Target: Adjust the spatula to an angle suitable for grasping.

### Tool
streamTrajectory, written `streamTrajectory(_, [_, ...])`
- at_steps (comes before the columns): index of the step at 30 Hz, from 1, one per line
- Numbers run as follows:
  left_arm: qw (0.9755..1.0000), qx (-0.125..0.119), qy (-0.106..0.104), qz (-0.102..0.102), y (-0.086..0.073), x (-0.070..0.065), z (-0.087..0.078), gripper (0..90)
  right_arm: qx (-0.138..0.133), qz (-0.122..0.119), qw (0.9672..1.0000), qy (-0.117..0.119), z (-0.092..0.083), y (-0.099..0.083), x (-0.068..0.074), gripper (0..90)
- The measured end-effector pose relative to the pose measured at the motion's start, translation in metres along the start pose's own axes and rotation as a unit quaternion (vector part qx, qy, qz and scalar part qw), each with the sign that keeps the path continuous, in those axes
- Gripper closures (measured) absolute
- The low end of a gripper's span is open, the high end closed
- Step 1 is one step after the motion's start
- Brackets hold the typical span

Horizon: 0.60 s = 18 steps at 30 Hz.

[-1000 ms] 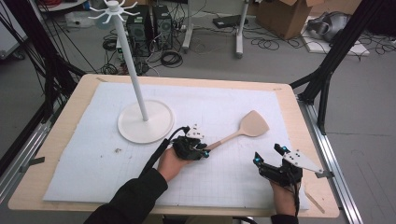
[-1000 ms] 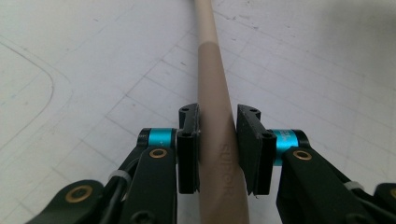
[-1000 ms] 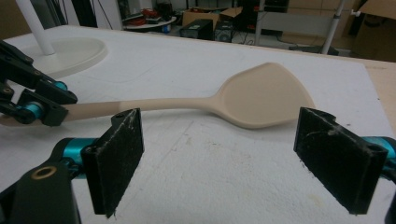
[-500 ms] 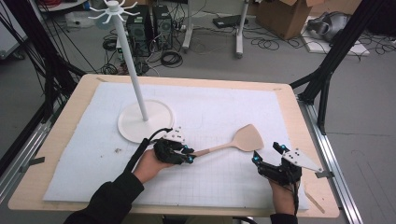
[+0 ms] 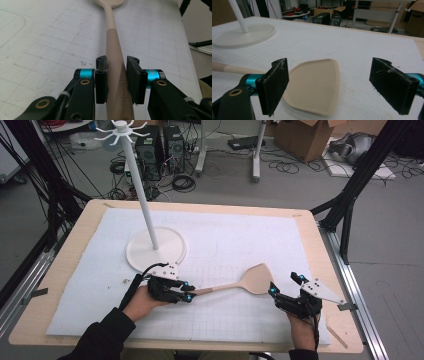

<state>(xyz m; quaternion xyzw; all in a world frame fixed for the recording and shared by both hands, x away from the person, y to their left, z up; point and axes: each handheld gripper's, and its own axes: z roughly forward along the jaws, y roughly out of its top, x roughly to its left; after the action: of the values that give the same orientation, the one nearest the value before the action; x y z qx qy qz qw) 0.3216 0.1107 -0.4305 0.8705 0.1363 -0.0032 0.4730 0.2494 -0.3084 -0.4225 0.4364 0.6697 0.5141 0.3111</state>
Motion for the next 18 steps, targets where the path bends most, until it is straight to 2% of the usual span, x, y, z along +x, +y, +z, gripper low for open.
streamTrajectory(3, [0.9999,-0.006,-0.013,-0.005,-0.008,0.002,-0.006,70.5,0.002,0.0,1.0,0.003,0.0,0.001,0.001,14.7])
streamTrajectory(10, [0.9994,-0.012,-0.031,0.01,-0.016,0.007,-0.017,70.4,0.01,-0.004,0.9997,0.022,0.002,0.004,0.006,14.7])
streamTrajectory(12, [0.9992,-0.005,-0.037,0.014,-0.02,0.01,-0.018,70.4,0.012,-0.012,0.9992,0.036,0.004,0.006,0.008,14.6])
streamTrajectory(18, [0.999,0.009,-0.042,0.014,-0.025,0.016,-0.015,70.4,0.019,-0.018,0.9982,0.054,0.008,0.008,0.012,14.6])
